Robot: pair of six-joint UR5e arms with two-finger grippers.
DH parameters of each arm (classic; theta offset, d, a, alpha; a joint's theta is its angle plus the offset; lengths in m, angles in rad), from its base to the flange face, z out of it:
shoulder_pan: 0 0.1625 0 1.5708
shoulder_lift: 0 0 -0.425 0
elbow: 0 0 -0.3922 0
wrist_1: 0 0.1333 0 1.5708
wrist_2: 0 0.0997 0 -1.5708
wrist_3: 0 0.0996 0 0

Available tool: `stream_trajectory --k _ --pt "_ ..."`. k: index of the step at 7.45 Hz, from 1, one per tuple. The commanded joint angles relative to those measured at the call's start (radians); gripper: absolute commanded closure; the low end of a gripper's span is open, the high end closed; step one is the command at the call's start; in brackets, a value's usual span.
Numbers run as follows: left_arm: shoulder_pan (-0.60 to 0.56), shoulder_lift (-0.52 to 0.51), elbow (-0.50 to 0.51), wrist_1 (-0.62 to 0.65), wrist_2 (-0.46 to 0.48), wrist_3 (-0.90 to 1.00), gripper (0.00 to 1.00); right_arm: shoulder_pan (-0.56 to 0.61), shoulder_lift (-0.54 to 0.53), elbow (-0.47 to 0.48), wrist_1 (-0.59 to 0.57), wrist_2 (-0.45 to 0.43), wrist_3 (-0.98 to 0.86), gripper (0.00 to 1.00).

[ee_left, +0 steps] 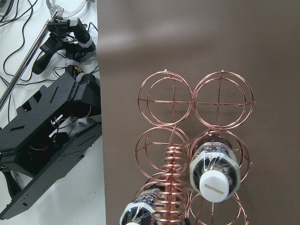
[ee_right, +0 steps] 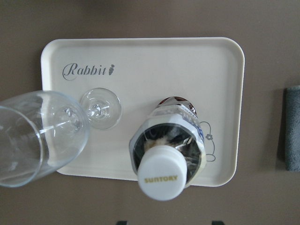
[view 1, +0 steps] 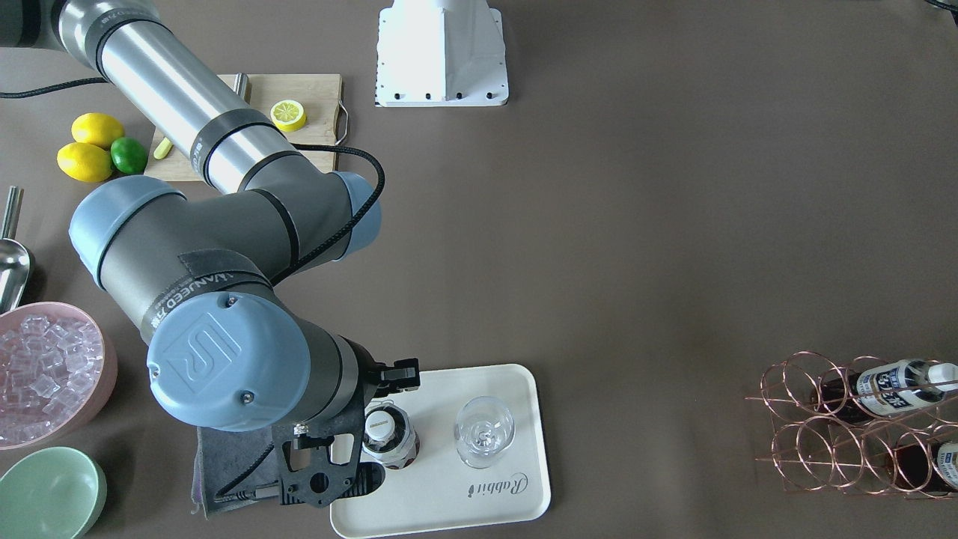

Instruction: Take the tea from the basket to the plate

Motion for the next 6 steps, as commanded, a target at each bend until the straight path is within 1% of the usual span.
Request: stream_trajectory --k 1,2,3,4,5,6 --pt "0.02 -0.022 0.031 -0.003 0.0 -0.011 1.0 0.023 -0.004 0.009 -0.002 0.012 -0.013 0.2" --pt "0.021 -0.023 0.031 0.004 0.0 -0.014 1.0 0.027 -0.063 0.123 -0.058 0.012 -0.015 0.1" --pt "0.022 -0.022 0.031 0.003 0.0 -0.057 1.0 0.024 -0.151 0.285 -0.125 0.003 -0.029 0.01" --pt "0.022 -0.022 0.031 0.003 0.0 -0.082 1.0 0.044 -0.198 0.379 -0.202 0.001 -0.064 0.01" --pt "0.022 -0.022 0.031 0.003 0.0 -0.103 1.0 0.059 -0.248 0.451 -0.283 -0.008 -0.169 0.01" --pt "0.022 -0.022 0.031 0.003 0.0 -0.129 1.0 0.069 -0.384 0.587 -0.299 -0.05 -0.257 0.01"
